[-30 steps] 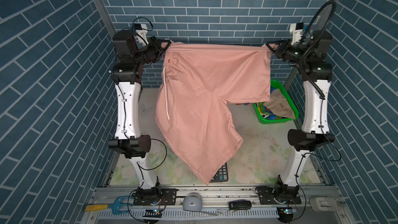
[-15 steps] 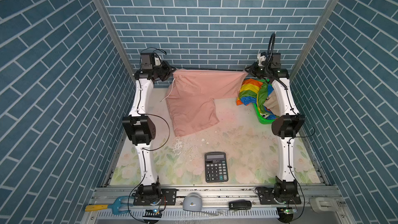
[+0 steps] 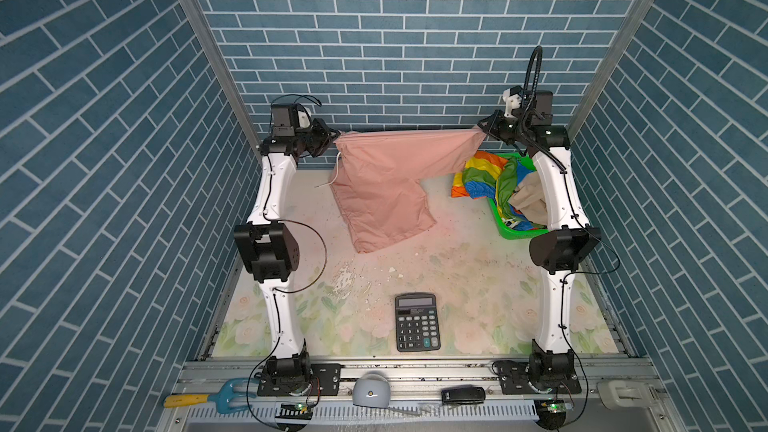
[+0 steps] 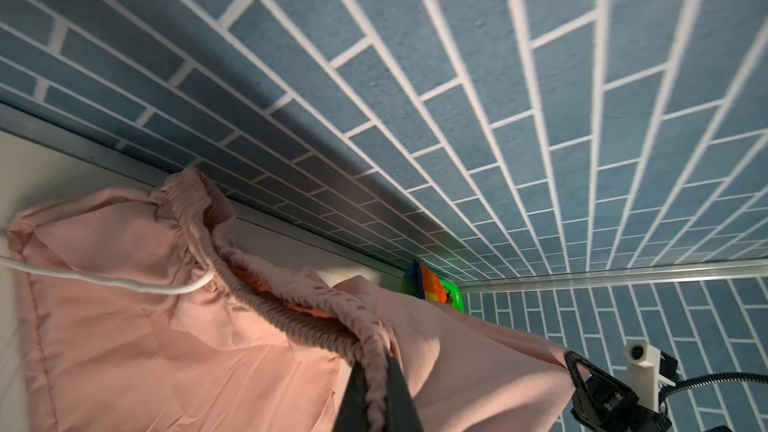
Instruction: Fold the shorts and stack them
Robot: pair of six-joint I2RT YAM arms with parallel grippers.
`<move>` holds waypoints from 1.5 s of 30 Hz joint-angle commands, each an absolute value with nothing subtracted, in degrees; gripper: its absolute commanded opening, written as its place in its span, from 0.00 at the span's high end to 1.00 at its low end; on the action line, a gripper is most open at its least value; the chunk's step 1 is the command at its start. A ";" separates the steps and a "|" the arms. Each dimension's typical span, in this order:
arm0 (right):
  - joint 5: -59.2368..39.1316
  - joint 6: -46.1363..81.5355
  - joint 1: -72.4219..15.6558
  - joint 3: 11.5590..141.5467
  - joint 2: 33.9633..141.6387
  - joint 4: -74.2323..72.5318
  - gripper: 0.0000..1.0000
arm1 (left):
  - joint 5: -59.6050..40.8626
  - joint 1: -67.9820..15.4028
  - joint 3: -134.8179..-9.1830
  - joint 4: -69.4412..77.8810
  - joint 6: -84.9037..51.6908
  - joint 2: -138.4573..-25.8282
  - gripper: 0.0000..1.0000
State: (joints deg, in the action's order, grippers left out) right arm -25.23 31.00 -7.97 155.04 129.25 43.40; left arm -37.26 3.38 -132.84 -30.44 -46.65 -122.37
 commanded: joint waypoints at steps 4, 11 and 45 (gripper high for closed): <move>-16.42 26.85 -2.86 155.70 115.70 42.53 1.00 | -25.34 7.39 -132.02 -26.67 -44.01 -107.13 1.00; -21.12 29.54 -0.65 154.00 106.44 39.80 1.00 | -23.08 4.82 -128.17 -25.49 -44.65 -95.90 1.00; -16.09 26.08 -4.83 159.18 139.76 33.90 1.00 | -22.38 2.22 -146.68 -35.90 -42.82 -136.84 1.00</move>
